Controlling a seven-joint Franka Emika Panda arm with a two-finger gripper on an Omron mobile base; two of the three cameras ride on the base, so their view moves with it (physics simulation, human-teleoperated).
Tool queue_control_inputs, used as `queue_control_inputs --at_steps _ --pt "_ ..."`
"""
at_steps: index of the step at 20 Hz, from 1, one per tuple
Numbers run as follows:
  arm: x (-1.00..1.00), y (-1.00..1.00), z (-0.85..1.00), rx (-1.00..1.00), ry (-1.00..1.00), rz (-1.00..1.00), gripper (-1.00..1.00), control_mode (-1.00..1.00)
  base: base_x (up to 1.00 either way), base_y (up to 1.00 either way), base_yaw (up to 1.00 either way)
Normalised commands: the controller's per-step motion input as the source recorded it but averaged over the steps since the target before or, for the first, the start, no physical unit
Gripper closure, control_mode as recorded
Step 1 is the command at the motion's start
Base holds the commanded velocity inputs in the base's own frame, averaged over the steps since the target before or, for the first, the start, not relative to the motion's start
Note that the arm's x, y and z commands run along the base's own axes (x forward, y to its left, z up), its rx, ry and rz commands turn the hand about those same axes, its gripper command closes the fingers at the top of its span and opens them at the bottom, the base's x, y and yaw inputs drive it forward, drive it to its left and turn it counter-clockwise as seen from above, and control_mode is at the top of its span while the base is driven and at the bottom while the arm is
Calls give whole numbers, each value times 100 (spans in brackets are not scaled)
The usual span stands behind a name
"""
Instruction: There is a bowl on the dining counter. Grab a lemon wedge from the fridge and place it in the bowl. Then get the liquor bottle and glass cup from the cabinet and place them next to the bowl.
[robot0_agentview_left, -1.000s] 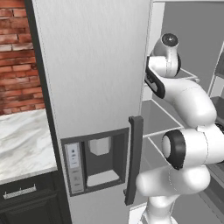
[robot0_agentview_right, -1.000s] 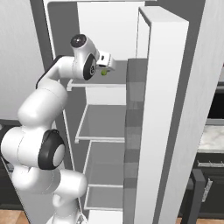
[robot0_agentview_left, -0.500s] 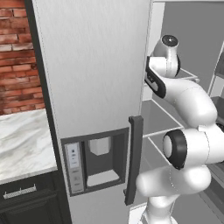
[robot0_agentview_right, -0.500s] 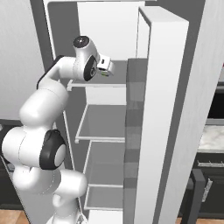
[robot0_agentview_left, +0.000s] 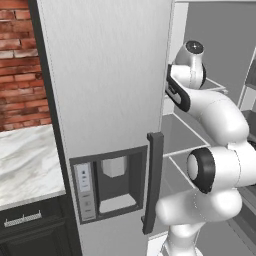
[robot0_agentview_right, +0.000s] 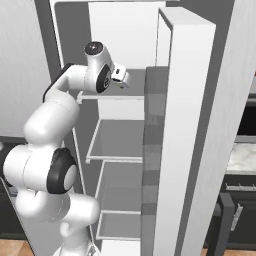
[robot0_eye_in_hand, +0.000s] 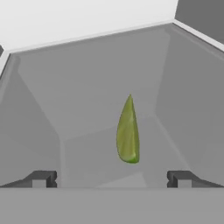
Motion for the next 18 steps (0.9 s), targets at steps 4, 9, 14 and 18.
queue_control_inputs --at_steps 4,9,14,18 --pt "9 -29 10 4 1 0 -100 -100 0 0 0" --pt "0 -36 0 4 0 0 -100 -100 0 0 0" --pt "15 -10 0 2 3 0 -100 -100 0 0 0" --pt "21 7 0 0 3 0 -100 -100 0 0 0"
